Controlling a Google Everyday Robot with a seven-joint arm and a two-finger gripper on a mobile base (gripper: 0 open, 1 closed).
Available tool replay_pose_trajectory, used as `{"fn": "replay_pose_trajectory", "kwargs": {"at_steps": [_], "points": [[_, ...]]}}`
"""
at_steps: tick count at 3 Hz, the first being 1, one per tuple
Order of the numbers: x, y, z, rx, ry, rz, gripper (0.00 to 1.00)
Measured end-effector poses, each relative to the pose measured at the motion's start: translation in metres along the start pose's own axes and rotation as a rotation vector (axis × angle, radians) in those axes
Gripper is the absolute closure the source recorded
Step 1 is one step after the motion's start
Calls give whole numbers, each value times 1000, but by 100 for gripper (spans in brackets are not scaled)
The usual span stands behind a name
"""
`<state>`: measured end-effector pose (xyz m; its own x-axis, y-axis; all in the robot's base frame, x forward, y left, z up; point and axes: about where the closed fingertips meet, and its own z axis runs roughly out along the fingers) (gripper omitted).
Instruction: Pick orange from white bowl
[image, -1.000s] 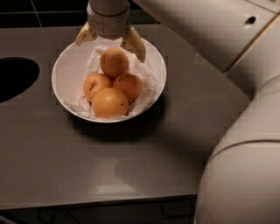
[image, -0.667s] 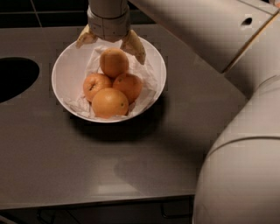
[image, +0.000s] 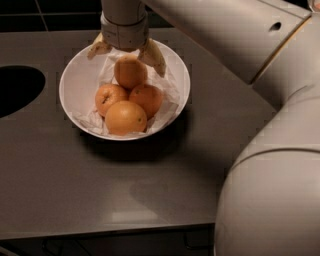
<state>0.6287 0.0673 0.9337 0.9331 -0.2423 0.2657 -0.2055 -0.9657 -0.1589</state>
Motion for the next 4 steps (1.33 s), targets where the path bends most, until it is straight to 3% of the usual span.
{"fn": "replay_pose_trajectory", "kwargs": {"at_steps": [4], "points": [[-3,1,21,-38,-44,-6,0]]}}
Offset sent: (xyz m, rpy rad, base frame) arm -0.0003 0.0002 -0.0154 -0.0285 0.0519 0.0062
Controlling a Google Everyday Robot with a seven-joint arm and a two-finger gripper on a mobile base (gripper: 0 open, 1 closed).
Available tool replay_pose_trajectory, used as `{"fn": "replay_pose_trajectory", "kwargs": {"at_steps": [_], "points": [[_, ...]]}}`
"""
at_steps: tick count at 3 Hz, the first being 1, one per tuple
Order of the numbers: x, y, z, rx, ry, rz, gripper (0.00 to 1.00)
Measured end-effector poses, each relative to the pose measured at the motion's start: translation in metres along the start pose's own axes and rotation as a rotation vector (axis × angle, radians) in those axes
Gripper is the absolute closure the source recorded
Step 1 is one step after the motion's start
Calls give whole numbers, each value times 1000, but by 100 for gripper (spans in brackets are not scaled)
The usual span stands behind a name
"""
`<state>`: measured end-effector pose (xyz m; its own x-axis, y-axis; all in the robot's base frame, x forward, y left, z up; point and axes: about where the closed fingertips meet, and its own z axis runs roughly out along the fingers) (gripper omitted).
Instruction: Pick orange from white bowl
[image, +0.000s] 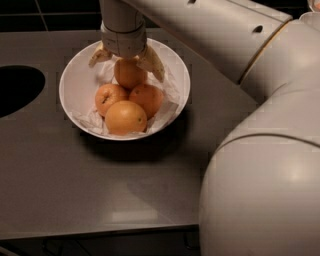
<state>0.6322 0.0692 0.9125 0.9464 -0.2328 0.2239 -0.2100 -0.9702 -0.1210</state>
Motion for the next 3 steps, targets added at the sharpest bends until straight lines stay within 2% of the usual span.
{"fn": "replay_pose_trajectory", "kwargs": {"at_steps": [3], "points": [[1,2,18,-77,-26,11,0]]}}
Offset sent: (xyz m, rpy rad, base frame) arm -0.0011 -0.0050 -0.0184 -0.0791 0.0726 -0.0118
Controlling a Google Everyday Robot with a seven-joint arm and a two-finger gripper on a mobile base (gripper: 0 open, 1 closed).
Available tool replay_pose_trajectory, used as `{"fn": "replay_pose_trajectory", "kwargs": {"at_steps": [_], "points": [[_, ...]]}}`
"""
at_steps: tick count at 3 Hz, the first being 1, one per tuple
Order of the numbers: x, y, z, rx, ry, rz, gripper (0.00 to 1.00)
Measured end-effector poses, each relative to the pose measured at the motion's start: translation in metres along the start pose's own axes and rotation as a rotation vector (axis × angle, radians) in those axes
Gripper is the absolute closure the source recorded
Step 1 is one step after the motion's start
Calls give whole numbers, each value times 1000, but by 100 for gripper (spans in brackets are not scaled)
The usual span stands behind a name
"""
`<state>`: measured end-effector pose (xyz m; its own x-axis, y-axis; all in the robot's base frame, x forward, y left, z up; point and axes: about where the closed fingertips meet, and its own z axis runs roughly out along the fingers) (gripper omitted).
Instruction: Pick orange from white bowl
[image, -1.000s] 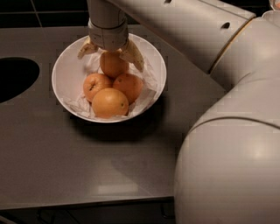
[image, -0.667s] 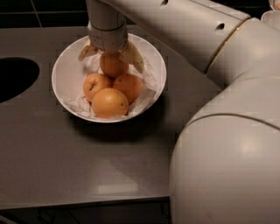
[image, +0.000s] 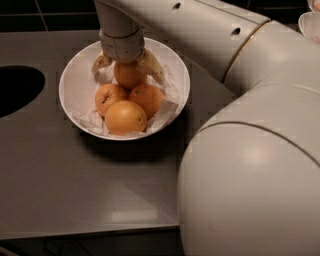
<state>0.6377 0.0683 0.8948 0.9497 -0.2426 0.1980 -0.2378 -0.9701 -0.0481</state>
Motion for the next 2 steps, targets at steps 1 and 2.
{"fn": "replay_pose_trajectory", "kwargs": {"at_steps": [1,2], "points": [[2,0,3,-18,4,14,0],[2,0,3,-18,4,14,19]]}}
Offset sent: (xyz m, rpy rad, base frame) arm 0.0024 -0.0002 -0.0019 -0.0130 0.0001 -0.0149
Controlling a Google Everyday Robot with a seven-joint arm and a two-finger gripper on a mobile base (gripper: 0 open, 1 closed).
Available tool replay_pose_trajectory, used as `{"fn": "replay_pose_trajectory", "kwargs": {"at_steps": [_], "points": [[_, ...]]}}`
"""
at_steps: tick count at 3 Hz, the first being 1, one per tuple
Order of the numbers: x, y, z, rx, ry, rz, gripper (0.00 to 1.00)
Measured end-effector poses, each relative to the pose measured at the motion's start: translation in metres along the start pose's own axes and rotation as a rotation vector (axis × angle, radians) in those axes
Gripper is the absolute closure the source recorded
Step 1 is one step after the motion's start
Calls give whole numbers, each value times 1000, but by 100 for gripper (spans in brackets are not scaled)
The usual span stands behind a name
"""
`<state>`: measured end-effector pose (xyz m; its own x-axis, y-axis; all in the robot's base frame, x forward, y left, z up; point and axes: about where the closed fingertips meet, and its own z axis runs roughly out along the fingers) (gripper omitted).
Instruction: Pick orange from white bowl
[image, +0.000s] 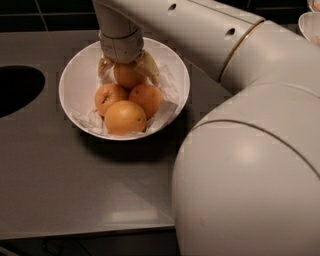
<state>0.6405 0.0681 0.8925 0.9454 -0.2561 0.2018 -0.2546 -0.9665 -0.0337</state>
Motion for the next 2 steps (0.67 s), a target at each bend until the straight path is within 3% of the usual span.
{"fn": "replay_pose_trajectory", "kwargs": {"at_steps": [2], "points": [[0,0,0,0,0,0,65]]}}
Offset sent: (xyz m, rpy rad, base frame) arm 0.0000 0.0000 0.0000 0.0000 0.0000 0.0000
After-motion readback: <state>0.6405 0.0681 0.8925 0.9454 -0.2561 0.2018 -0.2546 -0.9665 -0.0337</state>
